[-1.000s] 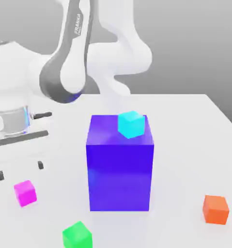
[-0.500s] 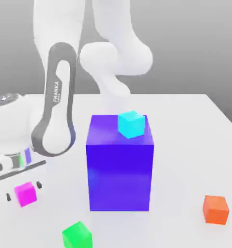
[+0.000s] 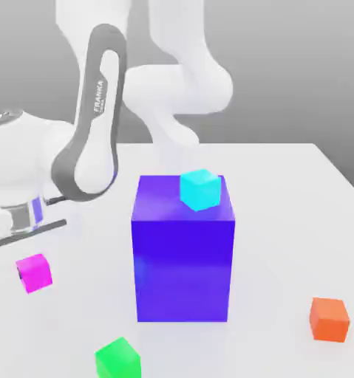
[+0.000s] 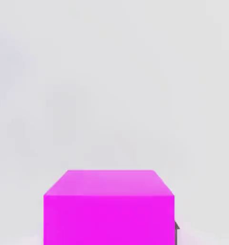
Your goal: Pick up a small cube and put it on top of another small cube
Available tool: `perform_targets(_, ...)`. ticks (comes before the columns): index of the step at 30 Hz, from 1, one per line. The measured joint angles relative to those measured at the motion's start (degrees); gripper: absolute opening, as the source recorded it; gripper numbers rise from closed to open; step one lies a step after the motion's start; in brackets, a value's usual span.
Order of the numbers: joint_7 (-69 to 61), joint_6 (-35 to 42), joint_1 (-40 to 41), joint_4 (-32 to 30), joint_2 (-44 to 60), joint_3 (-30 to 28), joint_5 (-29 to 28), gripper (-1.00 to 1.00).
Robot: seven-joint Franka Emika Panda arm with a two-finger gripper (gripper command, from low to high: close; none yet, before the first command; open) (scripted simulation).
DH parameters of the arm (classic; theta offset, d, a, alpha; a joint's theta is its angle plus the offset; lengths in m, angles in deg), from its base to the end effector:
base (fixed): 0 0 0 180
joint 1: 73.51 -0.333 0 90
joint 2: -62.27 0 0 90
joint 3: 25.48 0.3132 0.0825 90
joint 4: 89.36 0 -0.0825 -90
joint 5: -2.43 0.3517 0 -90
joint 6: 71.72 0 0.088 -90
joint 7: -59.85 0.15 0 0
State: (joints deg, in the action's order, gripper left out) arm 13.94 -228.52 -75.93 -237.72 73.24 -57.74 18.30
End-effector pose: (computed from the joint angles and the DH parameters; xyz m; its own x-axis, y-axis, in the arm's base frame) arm 0.3617 -0.2278 0.1845 0.9995 0.0330 0.0021 0.0330 -0.9994 -0.0060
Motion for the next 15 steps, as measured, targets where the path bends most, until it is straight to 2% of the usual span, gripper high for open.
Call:
perform_targets(7,-10.6,8.1,-8.1,8.8,-0.6,8.8,-7.6,-1.0)
perform_targets(11,-15.9,3.9,-7.6,10.8,5.7,13.0,-3.9,-1.0)
perform_targets(12,-17.0,2.3,-6.8,11.1,7.7,14.2,-2.5,1.0)
perform_targets(15,-17.0,2.3,-6.8,11.1,7.7,14.2,-2.5,1.0)
